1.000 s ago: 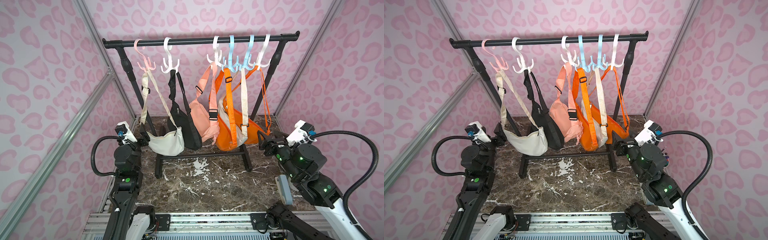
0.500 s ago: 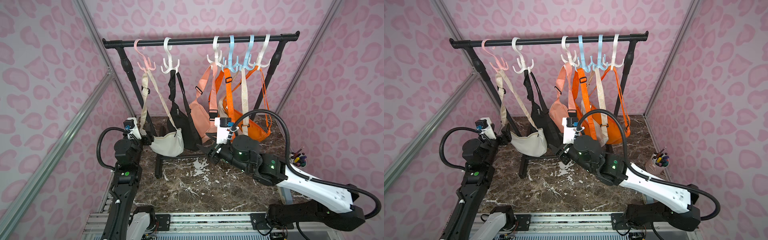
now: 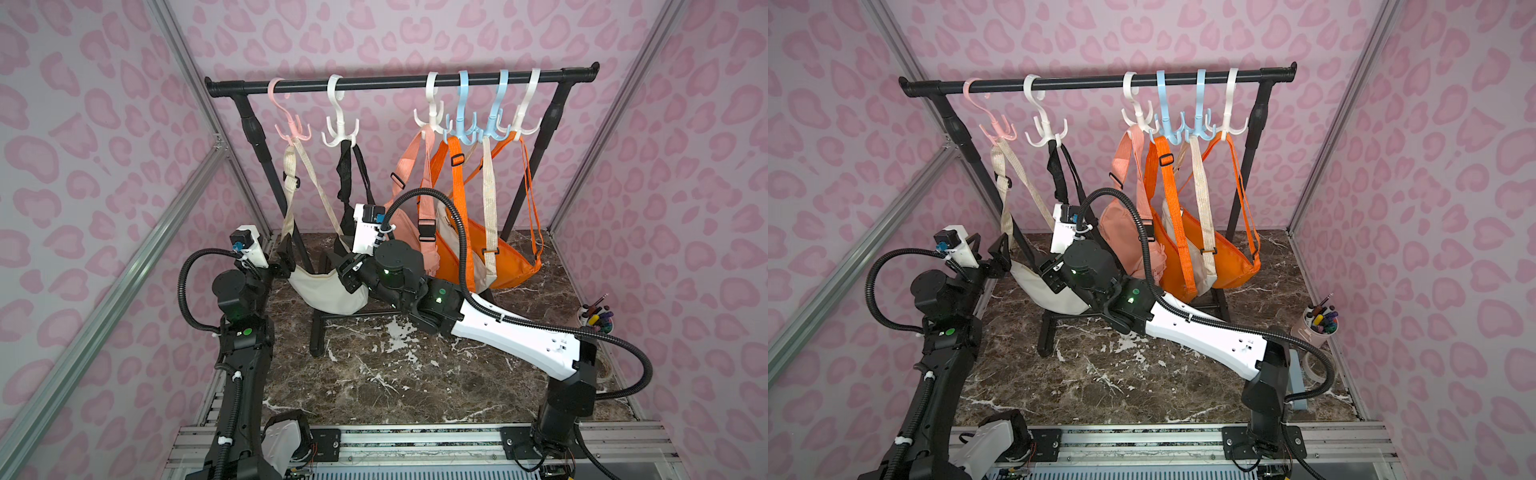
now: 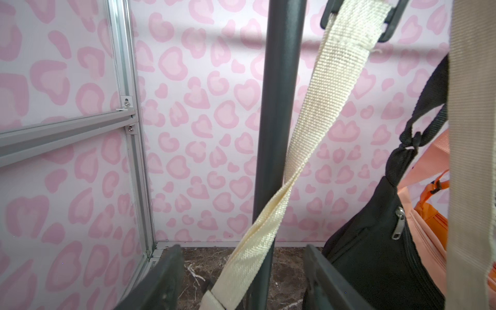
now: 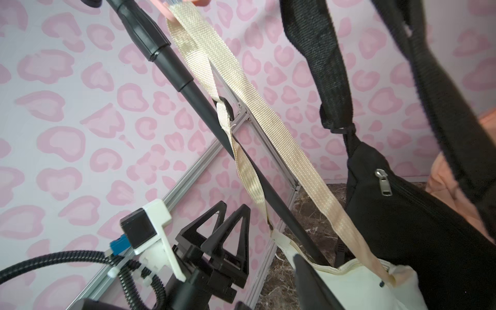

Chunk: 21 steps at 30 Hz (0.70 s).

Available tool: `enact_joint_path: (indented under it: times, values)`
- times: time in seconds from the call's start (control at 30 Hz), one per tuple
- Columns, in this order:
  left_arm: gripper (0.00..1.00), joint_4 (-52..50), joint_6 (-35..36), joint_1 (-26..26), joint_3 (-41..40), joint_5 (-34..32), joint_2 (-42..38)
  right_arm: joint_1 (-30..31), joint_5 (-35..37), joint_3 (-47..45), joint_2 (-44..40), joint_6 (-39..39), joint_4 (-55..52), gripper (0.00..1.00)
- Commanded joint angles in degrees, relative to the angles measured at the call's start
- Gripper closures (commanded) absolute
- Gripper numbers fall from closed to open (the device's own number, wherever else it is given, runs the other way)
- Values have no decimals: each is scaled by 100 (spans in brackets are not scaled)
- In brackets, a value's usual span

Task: Take the bag off the hook
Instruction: Pick up the bag from the hook.

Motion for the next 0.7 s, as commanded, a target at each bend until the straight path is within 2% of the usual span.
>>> enact_joint_path:
  times: [0.0, 0.53, 0.67]
  values:
    - [28, 399, 208, 17, 221, 388, 157, -43, 329, 296, 297, 51, 140, 55]
    - [30, 88, 903, 52, 781, 872, 857, -375, 517, 1590, 1531, 417, -785, 55]
    - [37, 53, 1017, 52, 878, 969, 968, -492, 503, 1629, 1629, 592, -863, 62]
